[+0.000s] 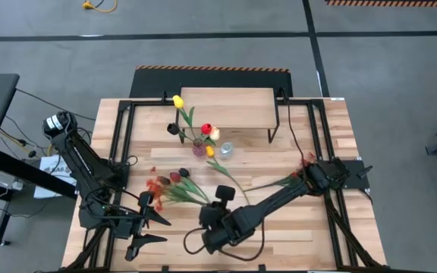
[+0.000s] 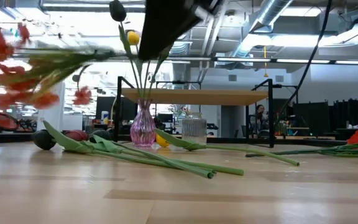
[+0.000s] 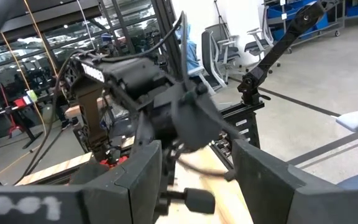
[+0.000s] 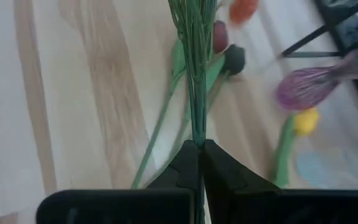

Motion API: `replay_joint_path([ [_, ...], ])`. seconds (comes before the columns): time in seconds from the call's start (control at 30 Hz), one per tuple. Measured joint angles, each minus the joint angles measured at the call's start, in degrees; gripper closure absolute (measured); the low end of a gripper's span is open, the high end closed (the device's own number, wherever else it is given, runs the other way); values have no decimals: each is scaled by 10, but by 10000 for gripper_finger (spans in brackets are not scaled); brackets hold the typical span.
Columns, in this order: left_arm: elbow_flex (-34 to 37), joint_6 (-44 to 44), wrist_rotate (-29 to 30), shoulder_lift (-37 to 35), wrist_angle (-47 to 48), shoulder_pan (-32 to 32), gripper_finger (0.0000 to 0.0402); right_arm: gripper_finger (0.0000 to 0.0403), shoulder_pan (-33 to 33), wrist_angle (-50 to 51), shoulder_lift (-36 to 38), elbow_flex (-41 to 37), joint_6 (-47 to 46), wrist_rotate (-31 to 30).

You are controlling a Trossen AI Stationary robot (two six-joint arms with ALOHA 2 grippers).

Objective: Pick and place flowers into a vace then onto a shelf
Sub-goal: Put the bottom orange flowers into the violet vase

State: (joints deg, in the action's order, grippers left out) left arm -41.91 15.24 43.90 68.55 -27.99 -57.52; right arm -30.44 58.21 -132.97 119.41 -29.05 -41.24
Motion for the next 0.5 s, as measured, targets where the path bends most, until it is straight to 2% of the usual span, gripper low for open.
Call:
replay_joint_path([
  [0.37, 0, 0, -3, 0, 0, 0, 214, 403, -38, 134, 0, 61, -85, -101],
  [0.5, 0, 0, -65, 0, 0, 0, 214, 403, -48, 179, 0, 77, -119, -132],
])
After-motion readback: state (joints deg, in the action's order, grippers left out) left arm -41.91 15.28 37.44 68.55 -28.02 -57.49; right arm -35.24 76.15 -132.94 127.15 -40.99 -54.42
